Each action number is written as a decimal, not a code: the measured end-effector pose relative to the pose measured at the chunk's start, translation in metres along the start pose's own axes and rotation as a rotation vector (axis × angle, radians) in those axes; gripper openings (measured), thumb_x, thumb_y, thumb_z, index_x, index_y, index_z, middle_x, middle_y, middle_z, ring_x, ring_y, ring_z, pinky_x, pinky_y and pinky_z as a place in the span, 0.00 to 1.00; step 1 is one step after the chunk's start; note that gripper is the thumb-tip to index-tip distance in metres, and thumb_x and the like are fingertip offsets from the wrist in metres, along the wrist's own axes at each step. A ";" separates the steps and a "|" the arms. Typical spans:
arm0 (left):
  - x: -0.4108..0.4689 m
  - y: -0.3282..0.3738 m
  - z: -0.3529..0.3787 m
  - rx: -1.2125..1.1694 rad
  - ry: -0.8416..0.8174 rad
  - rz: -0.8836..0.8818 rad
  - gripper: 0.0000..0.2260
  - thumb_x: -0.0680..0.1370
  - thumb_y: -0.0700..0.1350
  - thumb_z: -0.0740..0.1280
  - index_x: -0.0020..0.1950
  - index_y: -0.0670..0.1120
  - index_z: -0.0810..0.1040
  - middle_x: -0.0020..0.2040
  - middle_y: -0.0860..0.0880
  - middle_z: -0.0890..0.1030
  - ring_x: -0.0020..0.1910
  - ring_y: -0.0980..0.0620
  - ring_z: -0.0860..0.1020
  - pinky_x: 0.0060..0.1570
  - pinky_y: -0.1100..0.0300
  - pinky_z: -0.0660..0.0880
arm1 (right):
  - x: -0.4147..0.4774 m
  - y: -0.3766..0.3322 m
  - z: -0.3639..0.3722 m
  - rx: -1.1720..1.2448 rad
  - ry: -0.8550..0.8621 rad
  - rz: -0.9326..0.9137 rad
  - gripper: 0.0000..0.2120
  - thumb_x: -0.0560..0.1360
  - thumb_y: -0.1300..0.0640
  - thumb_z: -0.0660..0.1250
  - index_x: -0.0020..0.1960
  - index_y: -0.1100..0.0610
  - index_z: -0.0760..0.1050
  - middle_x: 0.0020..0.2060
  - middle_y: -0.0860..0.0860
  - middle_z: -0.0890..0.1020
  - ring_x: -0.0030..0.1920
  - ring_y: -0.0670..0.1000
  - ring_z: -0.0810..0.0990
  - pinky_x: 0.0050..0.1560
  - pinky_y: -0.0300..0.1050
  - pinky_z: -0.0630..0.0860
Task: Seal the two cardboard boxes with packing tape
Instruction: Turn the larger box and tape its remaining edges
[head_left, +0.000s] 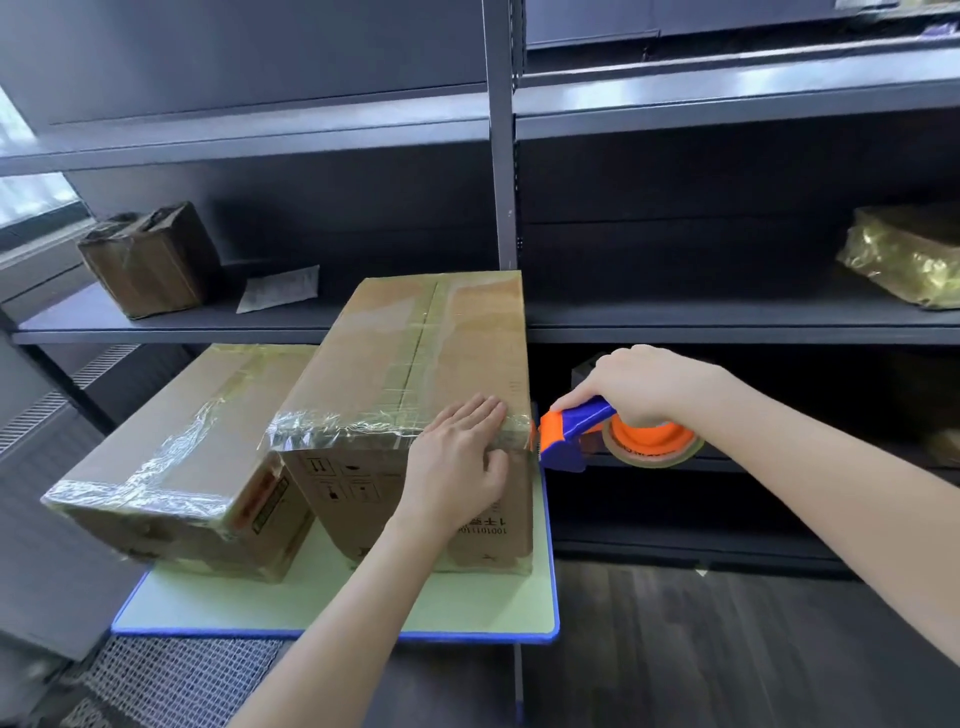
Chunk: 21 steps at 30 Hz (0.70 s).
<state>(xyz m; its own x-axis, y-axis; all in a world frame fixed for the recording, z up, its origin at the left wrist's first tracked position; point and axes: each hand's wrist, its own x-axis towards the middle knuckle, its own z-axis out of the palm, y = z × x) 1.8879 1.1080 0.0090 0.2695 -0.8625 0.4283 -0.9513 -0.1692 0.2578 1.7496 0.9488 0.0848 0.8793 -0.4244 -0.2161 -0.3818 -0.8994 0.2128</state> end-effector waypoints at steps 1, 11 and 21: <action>0.001 -0.001 0.000 0.001 -0.004 0.006 0.25 0.70 0.44 0.56 0.66 0.44 0.75 0.66 0.50 0.75 0.69 0.52 0.69 0.67 0.65 0.56 | 0.003 -0.002 0.000 0.005 -0.007 0.018 0.36 0.72 0.67 0.57 0.68 0.30 0.60 0.36 0.42 0.66 0.33 0.44 0.66 0.32 0.40 0.63; 0.005 0.017 0.017 0.091 0.180 -0.055 0.22 0.69 0.59 0.64 0.45 0.40 0.82 0.46 0.48 0.84 0.49 0.49 0.82 0.55 0.55 0.76 | 0.008 0.011 0.024 0.014 0.198 0.268 0.32 0.75 0.50 0.59 0.74 0.38 0.48 0.51 0.56 0.72 0.53 0.57 0.72 0.46 0.45 0.64; 0.013 0.032 0.035 0.250 0.161 -0.115 0.14 0.59 0.45 0.75 0.40 0.39 0.81 0.42 0.43 0.84 0.47 0.47 0.83 0.54 0.48 0.78 | 0.056 -0.048 -0.003 0.206 0.672 0.229 0.32 0.76 0.44 0.61 0.75 0.45 0.50 0.49 0.58 0.69 0.49 0.56 0.67 0.49 0.47 0.63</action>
<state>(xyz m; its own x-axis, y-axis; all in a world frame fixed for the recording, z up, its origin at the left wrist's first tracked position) 1.8557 1.0746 -0.0070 0.3784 -0.7480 0.5453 -0.9153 -0.3900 0.1002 1.8176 0.9683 0.0655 0.7303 -0.5079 0.4568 -0.5646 -0.8252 -0.0148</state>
